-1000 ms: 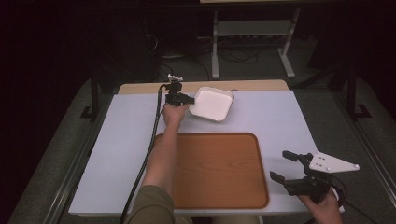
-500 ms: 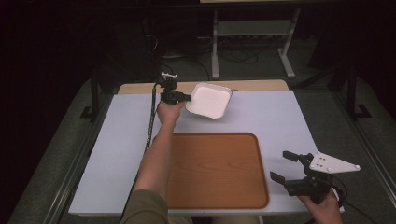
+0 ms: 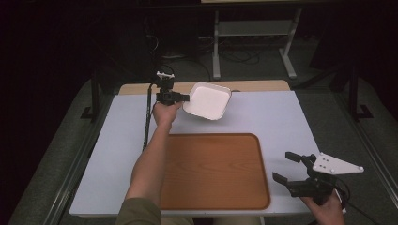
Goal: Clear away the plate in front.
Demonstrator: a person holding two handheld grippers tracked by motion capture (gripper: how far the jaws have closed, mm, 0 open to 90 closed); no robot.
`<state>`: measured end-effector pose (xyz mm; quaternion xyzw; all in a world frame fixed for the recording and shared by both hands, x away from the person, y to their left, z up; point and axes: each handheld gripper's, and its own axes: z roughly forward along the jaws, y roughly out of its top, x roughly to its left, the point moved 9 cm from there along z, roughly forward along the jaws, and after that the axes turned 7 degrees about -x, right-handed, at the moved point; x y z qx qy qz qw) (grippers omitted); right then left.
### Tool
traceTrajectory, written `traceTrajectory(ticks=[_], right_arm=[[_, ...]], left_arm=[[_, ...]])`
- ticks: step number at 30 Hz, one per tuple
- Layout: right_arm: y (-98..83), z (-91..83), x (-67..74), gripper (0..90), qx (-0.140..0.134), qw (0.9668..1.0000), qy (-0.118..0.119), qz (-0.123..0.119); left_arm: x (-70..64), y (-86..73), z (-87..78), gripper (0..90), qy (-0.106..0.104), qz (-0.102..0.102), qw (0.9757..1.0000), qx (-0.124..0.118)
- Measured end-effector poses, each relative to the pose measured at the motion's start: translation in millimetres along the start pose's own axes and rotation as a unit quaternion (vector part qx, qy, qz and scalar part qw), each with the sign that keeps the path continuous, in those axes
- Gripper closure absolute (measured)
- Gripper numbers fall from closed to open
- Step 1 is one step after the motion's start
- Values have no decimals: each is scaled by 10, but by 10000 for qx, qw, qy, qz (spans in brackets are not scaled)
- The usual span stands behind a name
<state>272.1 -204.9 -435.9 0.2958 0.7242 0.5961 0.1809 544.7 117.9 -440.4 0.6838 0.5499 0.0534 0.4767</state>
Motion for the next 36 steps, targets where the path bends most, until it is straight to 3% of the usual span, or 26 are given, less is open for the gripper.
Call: traceTrajectory(ticks=[5, 36], right_arm=[[1, 8, 13, 131, 6, 10000, 2, 8], [7, 55, 70, 131, 28, 10000, 37, -18]], left_arm=[[-8, -38, -113, 893, -142, -13, 9999, 32], [55, -186, -658, 893, -274, 96, 9994, -177]])
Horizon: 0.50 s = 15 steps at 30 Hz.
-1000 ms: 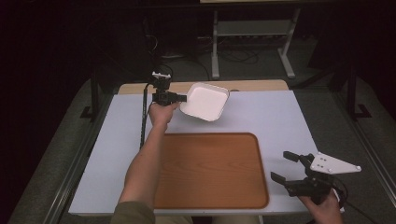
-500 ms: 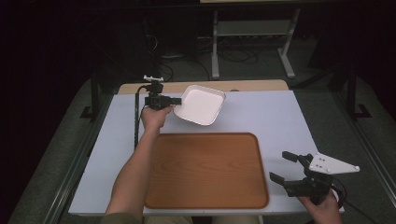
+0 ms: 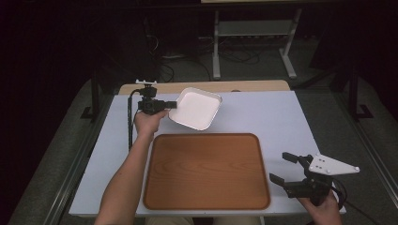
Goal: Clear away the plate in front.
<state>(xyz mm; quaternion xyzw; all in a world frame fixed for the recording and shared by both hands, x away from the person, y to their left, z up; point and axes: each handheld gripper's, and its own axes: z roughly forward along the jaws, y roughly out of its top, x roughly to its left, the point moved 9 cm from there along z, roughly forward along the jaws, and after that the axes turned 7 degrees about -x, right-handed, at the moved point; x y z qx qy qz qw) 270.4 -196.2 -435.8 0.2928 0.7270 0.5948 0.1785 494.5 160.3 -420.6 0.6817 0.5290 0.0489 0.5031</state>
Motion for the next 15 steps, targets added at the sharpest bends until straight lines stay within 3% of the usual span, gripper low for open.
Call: traceTrajectory(ticks=[15], right_arm=[[-3, 20, 26, 130, 42, 10000, 17, -34]], left_arm=[[8, -21, -365, 893, -19, 61, 9998, -196]])
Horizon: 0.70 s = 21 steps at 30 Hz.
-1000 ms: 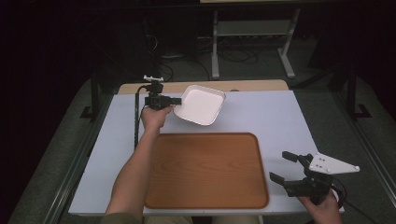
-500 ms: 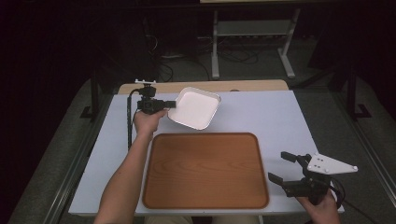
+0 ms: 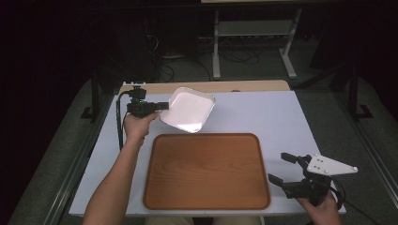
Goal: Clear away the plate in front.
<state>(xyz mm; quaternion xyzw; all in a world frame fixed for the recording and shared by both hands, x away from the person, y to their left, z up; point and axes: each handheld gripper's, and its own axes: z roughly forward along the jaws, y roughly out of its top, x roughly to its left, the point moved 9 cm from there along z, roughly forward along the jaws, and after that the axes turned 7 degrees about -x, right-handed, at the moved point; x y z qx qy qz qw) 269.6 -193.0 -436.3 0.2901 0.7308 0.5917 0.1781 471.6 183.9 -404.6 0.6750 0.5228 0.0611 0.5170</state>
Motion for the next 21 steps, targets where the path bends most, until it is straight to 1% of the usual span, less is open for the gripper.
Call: traceTrajectory(ticks=[1, 3, 5, 6, 11, 13, 17, 18, 21], right_arm=[[-3, 5, 2, 131, 10, 10000, -3, 1], [-7, 9, 5, 131, 32, 10000, -5, -6], [-10, 10, 8, 131, 43, 10000, -10, -15], [-10, 10, 8, 131, 44, 10000, -17, -11], [-14, 11, 2, 131, 51, 10000, -34, -3], [-14, 10, 1, 131, 52, 10000, -39, -2], [-13, 8, 1, 131, 53, 10000, -43, -9], [-13, 8, -1, 131, 54, 10000, -48, -5], [-14, 7, -2, 131, 52, 10000, -48, -1]], left_arm=[[11, -26, -33, 893, 11, -22, 10000, -5], [33, -61, -69, 893, 27, 1, 10000, 18], [40, -74, -82, 892, 34, 3, 10000, 24], [61, -110, -121, 893, 44, -14, 10000, 31], [97, -162, -186, 893, 67, -17, 10000, 39], [125, -195, -232, 893, 75, -47, 10000, 20], [138, -229, -261, 893, 79, -61, 9999, 23], [138, -256, -269, 893, 52, -46, 10000, 55], [139, -279, -278, 893, 64, -15, 9999, 75]])
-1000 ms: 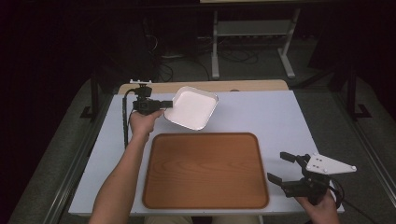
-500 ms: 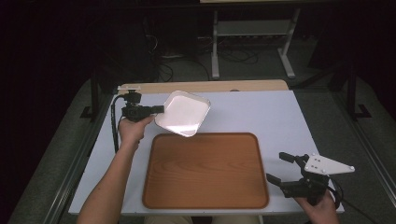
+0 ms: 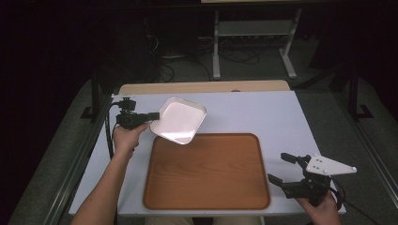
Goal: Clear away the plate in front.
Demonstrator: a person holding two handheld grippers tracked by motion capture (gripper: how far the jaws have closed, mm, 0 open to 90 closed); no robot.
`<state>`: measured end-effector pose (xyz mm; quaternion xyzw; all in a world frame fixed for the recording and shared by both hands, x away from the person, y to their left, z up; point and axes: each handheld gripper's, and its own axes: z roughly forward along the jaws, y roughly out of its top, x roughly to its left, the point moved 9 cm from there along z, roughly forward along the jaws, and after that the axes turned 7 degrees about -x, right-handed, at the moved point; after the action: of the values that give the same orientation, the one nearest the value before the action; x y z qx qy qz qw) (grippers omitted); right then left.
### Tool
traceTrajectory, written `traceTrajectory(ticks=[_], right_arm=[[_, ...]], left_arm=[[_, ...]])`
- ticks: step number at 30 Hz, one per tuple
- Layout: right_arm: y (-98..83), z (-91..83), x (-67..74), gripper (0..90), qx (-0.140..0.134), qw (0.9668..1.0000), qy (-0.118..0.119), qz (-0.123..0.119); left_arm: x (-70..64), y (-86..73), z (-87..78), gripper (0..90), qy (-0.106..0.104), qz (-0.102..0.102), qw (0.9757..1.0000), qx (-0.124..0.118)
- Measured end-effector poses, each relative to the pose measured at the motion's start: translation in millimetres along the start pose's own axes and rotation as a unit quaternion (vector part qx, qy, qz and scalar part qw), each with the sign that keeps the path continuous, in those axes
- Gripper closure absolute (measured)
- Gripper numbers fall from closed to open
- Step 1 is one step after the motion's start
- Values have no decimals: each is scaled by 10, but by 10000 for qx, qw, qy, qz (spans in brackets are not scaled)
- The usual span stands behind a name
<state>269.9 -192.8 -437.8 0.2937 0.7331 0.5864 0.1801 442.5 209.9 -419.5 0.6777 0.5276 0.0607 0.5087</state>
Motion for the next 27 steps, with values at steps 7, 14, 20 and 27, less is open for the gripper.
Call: traceTrajectory(ticks=[7, 14, 20, 27], right_arm=[[-2, -2, -5, 131, 0, 10000, -10, 7], [-2, -3, -8, 131, -3, 10000, -24, 11], [-5, 3, -5, 131, 5, 10000, -21, 14], [-11, 0, -15, 131, 0, 10000, -49, 27]], left_arm=[[-26, -64, -28, 893, -46, 18, 10000, 24], [-59, -113, -74, 893, -110, 25, 9999, 23], [-61, -133, -118, 892, -98, 44, 9999, 23], [-76, -206, -192, 892, -154, 47, 9999, 8]])
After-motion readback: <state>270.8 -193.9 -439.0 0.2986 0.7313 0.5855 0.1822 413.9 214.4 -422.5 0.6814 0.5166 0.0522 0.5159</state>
